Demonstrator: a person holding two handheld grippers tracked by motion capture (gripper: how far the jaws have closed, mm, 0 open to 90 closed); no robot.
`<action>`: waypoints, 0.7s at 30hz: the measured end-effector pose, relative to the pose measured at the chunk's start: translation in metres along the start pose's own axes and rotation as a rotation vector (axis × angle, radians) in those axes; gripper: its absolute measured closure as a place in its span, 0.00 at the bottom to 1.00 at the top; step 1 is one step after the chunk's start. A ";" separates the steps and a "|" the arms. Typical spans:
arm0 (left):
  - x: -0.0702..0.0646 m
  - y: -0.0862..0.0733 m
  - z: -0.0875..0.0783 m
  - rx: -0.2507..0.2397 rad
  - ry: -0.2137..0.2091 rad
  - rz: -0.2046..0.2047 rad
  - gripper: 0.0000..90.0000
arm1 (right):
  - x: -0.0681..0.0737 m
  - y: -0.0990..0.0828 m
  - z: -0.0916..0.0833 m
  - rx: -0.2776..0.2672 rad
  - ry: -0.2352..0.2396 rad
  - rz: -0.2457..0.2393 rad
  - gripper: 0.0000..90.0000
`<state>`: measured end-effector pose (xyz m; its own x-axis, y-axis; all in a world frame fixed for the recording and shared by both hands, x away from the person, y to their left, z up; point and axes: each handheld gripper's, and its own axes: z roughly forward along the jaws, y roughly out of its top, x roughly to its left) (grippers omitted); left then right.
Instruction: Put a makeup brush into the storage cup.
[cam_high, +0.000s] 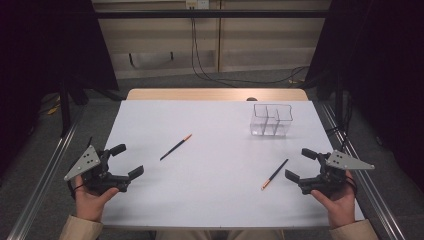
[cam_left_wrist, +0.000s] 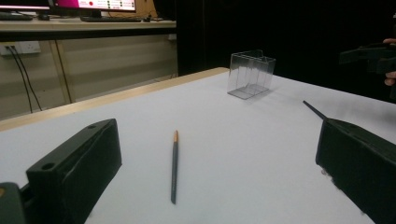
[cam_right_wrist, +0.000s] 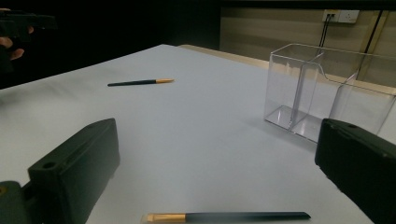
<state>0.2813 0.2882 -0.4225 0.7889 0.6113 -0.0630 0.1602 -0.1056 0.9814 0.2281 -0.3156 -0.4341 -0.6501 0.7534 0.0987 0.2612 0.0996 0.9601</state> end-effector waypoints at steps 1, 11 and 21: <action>0.000 0.000 0.000 0.003 0.002 0.002 0.00 | 0.000 0.000 0.001 0.000 0.002 -0.001 0.00; -0.003 0.005 0.013 0.002 -0.011 0.000 0.00 | 0.000 0.001 0.006 0.007 0.016 0.001 0.00; -0.006 0.010 0.027 0.041 -0.005 0.021 0.00 | 0.004 0.002 0.006 0.007 0.014 -0.006 0.00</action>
<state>0.2939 0.2621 -0.4168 0.7952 0.6048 -0.0432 0.1677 -0.1509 0.9742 0.2306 -0.3083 -0.4338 -0.6619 0.7433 0.0969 0.2621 0.1083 0.9589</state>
